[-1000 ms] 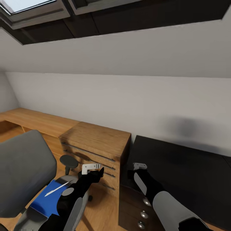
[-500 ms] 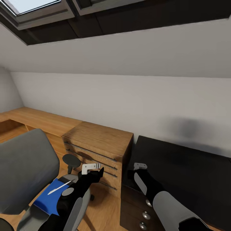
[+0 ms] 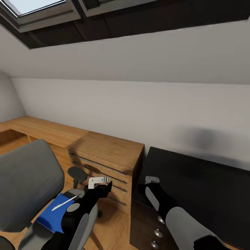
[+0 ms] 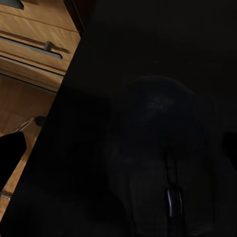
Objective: In the bedroom, organize the workspace by keeping the computer under the desk, ensuring the monitor is on the desk, placing the keyboard on the desk next to the monitor, placing the mouse on the desk next to the keyboard, moving the folder from the swivel chair onto the desk next to the mouse, stacking the notebook on top of the folder with the pen on top of the notebook, and positioning the swivel chair next to the desk.
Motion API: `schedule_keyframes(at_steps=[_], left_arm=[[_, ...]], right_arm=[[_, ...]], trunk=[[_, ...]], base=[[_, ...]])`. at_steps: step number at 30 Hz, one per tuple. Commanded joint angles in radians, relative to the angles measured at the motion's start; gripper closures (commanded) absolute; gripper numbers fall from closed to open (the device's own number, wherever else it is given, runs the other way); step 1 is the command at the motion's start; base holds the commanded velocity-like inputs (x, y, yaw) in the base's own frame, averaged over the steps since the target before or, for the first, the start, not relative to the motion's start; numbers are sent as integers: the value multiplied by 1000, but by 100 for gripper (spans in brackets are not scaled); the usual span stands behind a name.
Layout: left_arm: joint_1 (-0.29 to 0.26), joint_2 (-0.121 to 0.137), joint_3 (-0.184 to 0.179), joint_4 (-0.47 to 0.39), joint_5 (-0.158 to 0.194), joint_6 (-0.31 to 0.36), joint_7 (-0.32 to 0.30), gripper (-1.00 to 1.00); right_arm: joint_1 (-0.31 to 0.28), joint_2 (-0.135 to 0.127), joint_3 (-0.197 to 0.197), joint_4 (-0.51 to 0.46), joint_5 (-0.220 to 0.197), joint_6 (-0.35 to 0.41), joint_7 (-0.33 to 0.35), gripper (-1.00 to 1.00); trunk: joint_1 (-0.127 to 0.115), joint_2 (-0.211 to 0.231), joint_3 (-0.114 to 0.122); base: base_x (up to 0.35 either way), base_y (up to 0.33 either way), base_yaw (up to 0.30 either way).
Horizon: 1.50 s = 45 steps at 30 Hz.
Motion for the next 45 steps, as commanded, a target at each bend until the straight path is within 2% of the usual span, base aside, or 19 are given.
schedule_keyframes(at_steps=[1,25,29,32,33,37,41,45], left_arm=[[-1,0,-1,-1,11,4,9,-100],[-1,0,0,-1,10,4,9,-100],[-1,0,1,-1,10,4,9,-100],[-1,0,2,-1,10,4,9,-100],[-1,0,2,-1,10,4,9,-100],[-1,0,3,-1,10,4,9,-100],[-1,1,3,-1,10,3,9,-100],[-1,2,3,-1,10,2,9,-100]], right_arm=[[-1,-1,7,-2,-10,4,-9,-100],[-1,-2,6,-22,-7,-3,-8,-100],[2,-4,5,-89,-5,-5,-10,-100],[20,-6,5,-219,-2,-3,-13,-100],[89,-10,5,-365,-1,3,-23,-100],[158,-15,5,-505,-2,12,-72,-100],[206,-17,7,-614,-6,29,-133,-100],[218,-16,12,-640,-7,45,-148,-100]], trunk=[[0,-1,-1],[-92,167,74],[-92,167,74],[-92,167,74],[-92,167,74],[-92,167,74],[-92,167,74],[-92,167,74]], base=[[0,0,0],[0,0,0],[0,0,0],[0,0,0],[0,0,0],[0,0,0],[0,0,0],[0,0,0]])
